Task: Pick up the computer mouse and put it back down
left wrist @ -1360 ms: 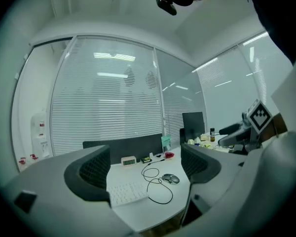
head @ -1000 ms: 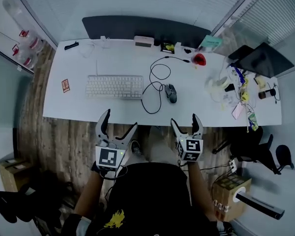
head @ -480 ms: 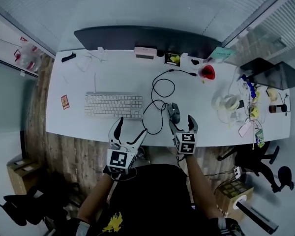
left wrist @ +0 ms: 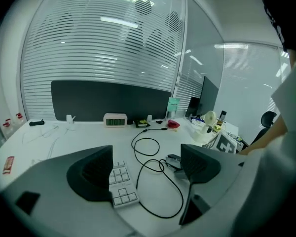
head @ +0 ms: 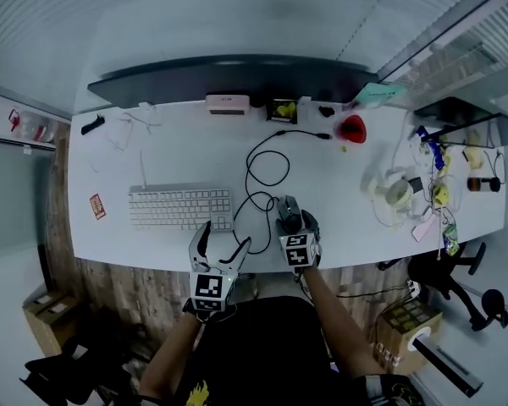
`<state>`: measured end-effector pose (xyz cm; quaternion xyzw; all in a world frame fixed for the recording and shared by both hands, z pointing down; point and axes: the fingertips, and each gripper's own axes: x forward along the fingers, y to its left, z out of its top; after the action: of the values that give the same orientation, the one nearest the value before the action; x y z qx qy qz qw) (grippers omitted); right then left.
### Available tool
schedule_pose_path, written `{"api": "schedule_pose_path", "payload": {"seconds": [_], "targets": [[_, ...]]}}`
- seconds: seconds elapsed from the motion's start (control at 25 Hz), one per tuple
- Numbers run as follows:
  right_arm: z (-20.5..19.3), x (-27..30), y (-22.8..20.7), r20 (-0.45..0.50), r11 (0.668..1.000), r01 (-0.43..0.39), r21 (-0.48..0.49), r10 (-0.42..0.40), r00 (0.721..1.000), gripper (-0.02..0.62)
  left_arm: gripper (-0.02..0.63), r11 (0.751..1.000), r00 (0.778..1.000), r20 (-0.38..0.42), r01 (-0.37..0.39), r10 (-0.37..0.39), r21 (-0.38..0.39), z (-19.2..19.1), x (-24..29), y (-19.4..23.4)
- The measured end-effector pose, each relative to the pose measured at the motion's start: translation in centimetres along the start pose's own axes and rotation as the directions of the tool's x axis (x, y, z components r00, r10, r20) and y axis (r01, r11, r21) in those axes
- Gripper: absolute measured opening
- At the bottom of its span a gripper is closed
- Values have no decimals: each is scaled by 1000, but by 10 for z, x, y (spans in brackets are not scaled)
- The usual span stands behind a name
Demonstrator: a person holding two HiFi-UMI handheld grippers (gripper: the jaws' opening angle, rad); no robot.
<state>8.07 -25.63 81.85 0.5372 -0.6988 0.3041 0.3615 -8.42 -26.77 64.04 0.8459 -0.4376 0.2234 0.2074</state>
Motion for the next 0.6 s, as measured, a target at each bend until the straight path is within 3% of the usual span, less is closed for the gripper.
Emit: {"api": "schedule_pose_path", "payload": {"seconds": [0.04,0.28,0.6], "targets": [[1,3,-2,-1,1000,3,-19,-3,1000,302,434,1000,1000,1,-6,6,1,3,3,3],[9,-20,-8,25,1000,14,1,-14,1000,296,434,1000,998,62,-26,25,10,29,-8,5],[121,-106,-26,263,998,27,55,-40,964,296,434,996,968,243,-76,63,41,102,-30,29]]}}
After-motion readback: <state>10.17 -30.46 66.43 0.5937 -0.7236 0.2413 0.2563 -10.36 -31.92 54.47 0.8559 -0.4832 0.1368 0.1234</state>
